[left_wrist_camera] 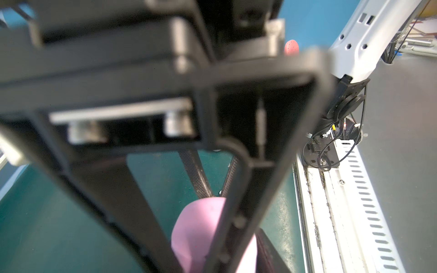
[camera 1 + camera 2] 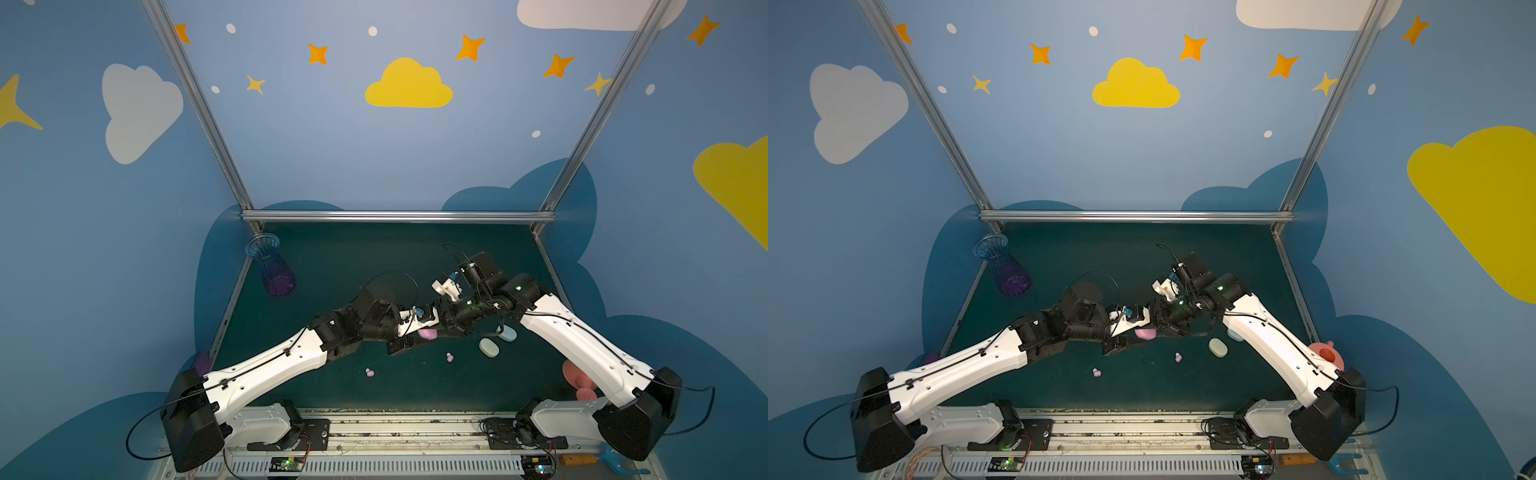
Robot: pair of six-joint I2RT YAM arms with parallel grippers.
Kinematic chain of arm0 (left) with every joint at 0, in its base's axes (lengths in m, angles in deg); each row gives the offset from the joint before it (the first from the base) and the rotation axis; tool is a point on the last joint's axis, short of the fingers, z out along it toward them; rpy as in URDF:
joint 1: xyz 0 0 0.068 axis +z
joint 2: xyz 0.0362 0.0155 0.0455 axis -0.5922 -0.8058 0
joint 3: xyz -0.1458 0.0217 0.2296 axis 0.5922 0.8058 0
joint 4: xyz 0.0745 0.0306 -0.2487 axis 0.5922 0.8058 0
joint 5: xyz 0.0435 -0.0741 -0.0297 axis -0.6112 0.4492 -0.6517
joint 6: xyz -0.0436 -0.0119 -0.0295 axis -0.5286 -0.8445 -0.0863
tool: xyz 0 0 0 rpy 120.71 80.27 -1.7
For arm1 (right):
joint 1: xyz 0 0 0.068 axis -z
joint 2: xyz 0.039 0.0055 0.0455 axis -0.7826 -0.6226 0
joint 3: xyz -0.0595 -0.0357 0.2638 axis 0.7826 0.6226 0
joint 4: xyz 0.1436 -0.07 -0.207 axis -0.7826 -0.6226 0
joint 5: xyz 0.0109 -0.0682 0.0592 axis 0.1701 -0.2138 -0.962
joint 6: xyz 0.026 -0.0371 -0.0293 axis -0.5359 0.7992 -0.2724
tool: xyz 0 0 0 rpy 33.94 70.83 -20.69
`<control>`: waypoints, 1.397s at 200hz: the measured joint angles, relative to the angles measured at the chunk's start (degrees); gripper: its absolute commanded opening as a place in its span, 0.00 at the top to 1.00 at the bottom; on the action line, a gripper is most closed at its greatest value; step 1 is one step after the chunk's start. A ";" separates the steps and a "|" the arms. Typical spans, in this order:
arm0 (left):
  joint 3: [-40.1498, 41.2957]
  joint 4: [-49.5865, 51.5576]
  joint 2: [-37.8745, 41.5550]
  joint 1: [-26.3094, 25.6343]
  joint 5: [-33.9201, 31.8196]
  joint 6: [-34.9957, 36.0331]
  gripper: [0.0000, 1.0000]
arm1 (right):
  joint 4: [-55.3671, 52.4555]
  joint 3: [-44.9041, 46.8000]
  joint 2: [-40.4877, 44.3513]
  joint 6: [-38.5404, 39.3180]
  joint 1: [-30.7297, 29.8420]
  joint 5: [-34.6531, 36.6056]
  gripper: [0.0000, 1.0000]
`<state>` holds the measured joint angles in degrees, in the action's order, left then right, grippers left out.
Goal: Insert wireless bluetooth earbuds into charging case
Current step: Pass the charging case.
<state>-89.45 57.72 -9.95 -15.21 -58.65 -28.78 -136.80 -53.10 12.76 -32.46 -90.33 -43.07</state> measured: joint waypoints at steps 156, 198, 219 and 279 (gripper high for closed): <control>-0.57 0.07 -0.28 0.17 0.55 -3.08 0.77 | 0.15 0.00 1.25 -1.03 0.13 0.66 0.32; 2.19 -2.36 1.68 0.98 2.01 -7.17 0.78 | 1.36 0.31 4.81 -2.19 1.27 0.92 0.26; 3.72 -3.67 2.56 1.20 2.75 -9.44 0.78 | 2.05 1.64 6.29 -2.21 2.69 0.81 0.26; 12.79 -15.98 6.97 2.73 7.30 -20.44 0.79 | -0.07 4.79 11.50 7.45 9.20 2.84 0.26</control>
<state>-76.66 41.74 -2.98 -12.48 -51.35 -49.22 -136.86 -48.31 24.25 -25.01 -81.12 -40.23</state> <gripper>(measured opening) 0.387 0.740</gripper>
